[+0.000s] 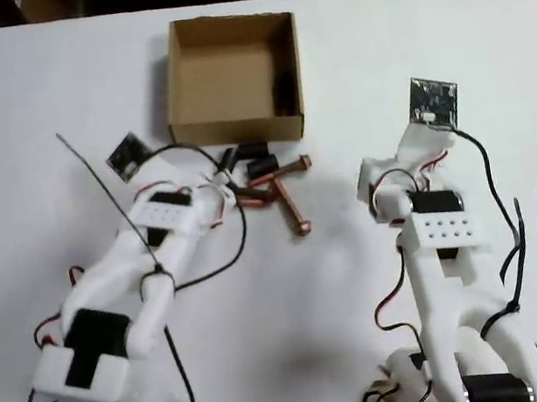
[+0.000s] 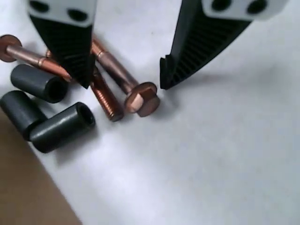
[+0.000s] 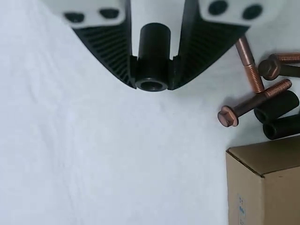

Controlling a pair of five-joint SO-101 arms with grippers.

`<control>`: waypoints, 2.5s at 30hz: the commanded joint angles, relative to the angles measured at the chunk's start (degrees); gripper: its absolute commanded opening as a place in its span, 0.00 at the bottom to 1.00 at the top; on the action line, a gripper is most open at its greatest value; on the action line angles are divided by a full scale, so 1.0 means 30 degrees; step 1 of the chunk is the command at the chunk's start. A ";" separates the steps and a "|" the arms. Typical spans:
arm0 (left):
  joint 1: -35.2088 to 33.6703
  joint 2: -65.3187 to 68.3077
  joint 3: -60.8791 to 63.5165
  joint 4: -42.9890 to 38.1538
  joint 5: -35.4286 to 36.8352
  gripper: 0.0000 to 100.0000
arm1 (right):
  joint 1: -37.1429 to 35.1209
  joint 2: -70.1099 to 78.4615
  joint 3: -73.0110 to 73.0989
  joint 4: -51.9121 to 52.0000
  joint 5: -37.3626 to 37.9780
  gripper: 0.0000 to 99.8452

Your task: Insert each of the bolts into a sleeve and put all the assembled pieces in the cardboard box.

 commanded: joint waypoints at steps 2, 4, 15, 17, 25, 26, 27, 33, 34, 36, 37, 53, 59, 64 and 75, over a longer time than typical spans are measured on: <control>0.0205 0.0440 -0.1216 0.0850 0.0088 0.24 | 0.0220 -0.1070 -0.0234 -0.0278 0.0176 0.02; 0.0176 0.0440 -0.1128 0.1055 0.0088 0.24 | 0.0220 -0.1070 -0.0234 -0.0278 0.0205 0.02; 0.0029 -0.0176 -0.1538 0.1905 -0.0029 0.24 | 0.0220 -0.1070 -0.0234 -0.0278 0.0264 0.02; 0.0088 -0.1055 -0.1949 0.2227 -0.0029 0.24 | 0.0220 -0.1070 -0.0234 -0.0278 0.0264 0.02; 0.0117 -0.3077 -0.2183 0.4308 -0.0059 0.24 | 0.0220 -0.1070 -0.0234 -0.0278 0.0264 0.02; 0.0059 -0.2872 -0.2183 0.4454 -0.0059 0.24 | 0.0220 -0.1070 -0.0234 -0.0278 0.0264 0.02; 0.0059 -0.2579 -0.2183 0.4513 -0.0059 0.24 | 0.0220 -0.1070 -0.0234 -0.0278 0.0264 0.02; 0.0029 -0.0147 -0.2652 0.4249 0.0000 0.24 | 0.0220 -0.1070 -0.0234 -0.0278 0.0264 0.02; 0.0029 0.0264 -0.2916 0.4161 0.0000 0.24 | 0.0220 -0.1070 -0.0234 -0.0278 0.0264 0.02; 0.0029 0.0996 -0.3678 0.4161 0.0000 0.22 | 0.0220 -0.1070 -0.0234 -0.0278 0.0264 0.02; 0.0029 0.1348 -0.4088 0.4249 0.0000 0.20 | 0.0220 -0.1070 -0.0234 -0.0278 0.0264 0.02; 0.0205 0.2286 -0.5055 0.5275 -0.3194 0.08 | 0.1070 -0.1070 -0.0293 -0.0308 0.0234 0.02; 0.0147 0.2315 -0.6139 0.7502 -1.0168 0.08 | 0.1040 -0.1070 -0.0293 -0.0308 0.0234 0.02; 0.0205 0.2315 -0.7282 0.9026 -1.6088 0.08 | 0.0952 -0.1070 -0.0264 -0.0308 0.0205 0.02; 0.0088 0.3282 -0.7458 0.8996 -1.6410 0.18 | 0.0982 -0.1070 -0.0264 -0.0308 0.0205 0.02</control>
